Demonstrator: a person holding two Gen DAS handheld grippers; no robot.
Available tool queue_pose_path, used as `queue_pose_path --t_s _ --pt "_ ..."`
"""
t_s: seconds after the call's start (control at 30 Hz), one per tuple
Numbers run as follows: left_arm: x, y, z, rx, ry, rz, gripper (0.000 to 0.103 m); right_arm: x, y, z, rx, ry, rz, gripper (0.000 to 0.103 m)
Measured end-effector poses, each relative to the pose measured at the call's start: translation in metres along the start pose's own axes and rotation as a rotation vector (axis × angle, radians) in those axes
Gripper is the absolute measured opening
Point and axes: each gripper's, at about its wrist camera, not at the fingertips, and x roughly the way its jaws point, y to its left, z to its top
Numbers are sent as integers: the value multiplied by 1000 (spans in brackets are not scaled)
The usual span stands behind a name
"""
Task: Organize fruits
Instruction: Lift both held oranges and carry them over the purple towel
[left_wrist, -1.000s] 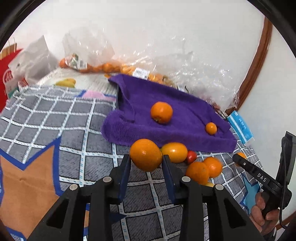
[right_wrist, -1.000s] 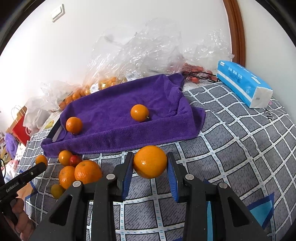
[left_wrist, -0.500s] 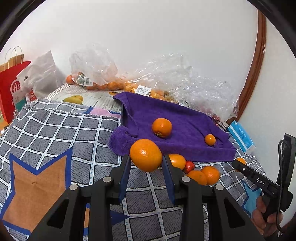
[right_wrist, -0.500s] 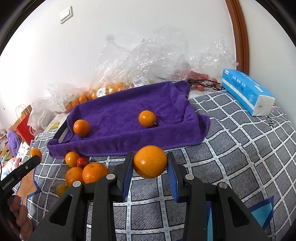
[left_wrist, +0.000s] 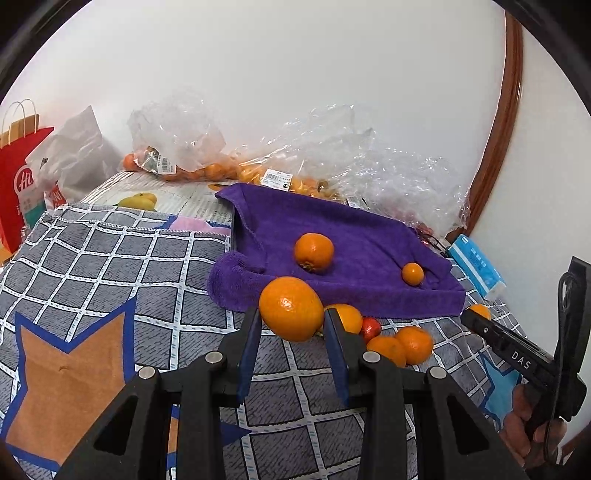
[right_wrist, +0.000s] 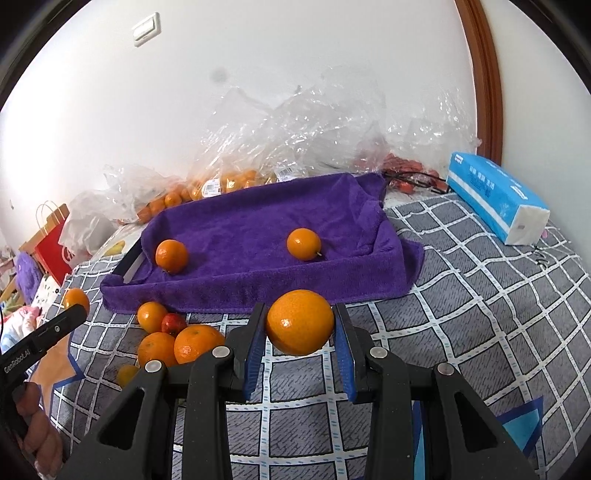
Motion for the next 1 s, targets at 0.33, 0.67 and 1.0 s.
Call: queue_pose_path --t_s 0.33,0.67,1.0 --pt "0 1 0 -7 -5 -6 33 -8 5 0 -25 -39 -7 35" --pt "1 1 1 -9 4 2 33 -7 7 0 -30 -41 -11 35" --pt "-4 2 1 -11 -17 6 33 -8 6 0 -21 -45 -8 35"
